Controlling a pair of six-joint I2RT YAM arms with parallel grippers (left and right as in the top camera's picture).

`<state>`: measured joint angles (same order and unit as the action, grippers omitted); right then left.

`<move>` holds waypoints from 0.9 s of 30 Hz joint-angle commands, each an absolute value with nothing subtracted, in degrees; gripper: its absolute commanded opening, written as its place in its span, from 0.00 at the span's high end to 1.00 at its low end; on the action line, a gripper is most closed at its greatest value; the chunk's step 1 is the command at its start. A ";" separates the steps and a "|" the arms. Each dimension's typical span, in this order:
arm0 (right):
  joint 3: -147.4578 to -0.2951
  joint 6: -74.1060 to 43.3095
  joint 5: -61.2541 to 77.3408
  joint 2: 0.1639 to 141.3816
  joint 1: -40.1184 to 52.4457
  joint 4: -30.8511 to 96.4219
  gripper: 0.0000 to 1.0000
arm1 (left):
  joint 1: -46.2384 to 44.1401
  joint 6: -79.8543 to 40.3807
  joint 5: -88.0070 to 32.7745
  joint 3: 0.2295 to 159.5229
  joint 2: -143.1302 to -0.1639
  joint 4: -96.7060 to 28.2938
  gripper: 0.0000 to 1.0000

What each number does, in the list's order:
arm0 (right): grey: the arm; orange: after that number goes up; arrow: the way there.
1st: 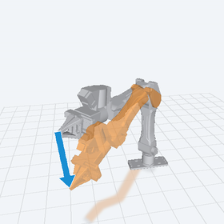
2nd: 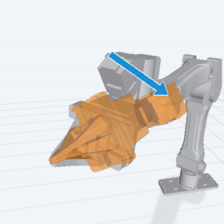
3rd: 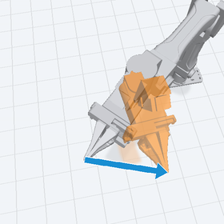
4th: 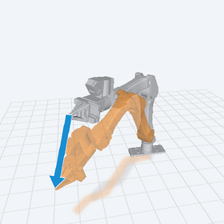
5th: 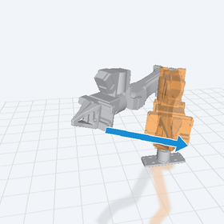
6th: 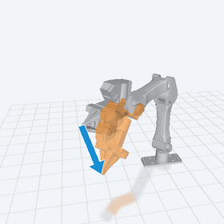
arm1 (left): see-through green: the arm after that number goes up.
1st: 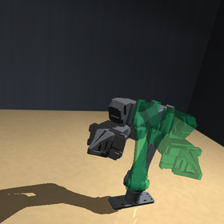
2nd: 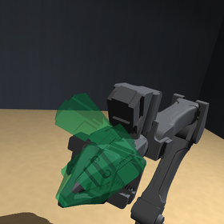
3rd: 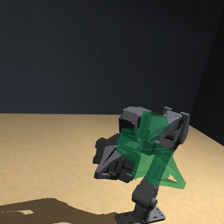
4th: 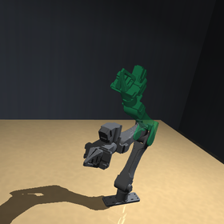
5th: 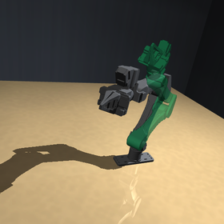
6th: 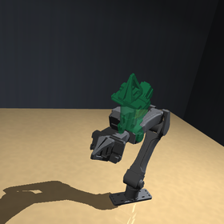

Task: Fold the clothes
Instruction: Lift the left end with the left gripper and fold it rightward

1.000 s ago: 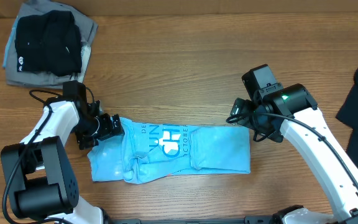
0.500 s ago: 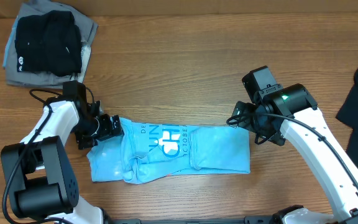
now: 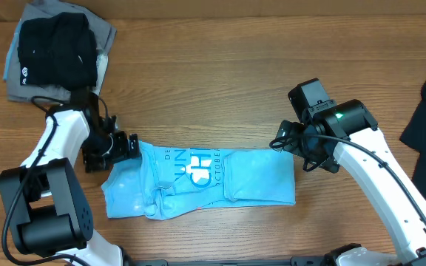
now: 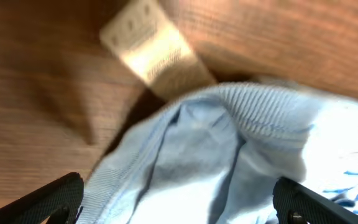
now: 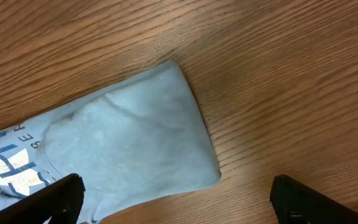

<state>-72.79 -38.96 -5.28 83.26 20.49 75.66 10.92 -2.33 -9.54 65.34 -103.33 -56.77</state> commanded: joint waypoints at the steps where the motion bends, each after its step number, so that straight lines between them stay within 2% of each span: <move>1: -73.56 -39.03 -5.28 82.89 20.16 75.57 0.00 | 11.22 -0.56 -6.52 66.30 -103.42 -54.94 0.00; 12: -73.56 -38.98 -4.89 82.89 20.16 75.53 0.00 | 11.18 0.89 -5.96 61.89 -103.53 -52.62 0.00; 21: -73.56 -38.98 -4.89 82.89 20.16 75.53 0.00 | 10.85 1.85 -10.72 57.14 -103.53 -47.88 0.00; 23: -73.56 -38.98 -4.89 82.89 20.16 75.50 0.00 | 10.44 2.00 -12.27 56.14 -103.53 -46.98 0.09; 26: -73.56 -38.98 -4.89 82.89 20.16 75.37 0.00 | 9.21 2.17 -14.02 54.85 -103.53 -45.71 0.32; 27: -73.56 -38.98 -4.89 82.89 20.16 75.33 0.00 | 8.73 2.17 -14.02 54.46 -103.53 -45.32 0.33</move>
<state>-72.79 -38.98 -4.84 83.26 20.49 75.61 10.59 0.75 -8.51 57.71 -101.97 -46.24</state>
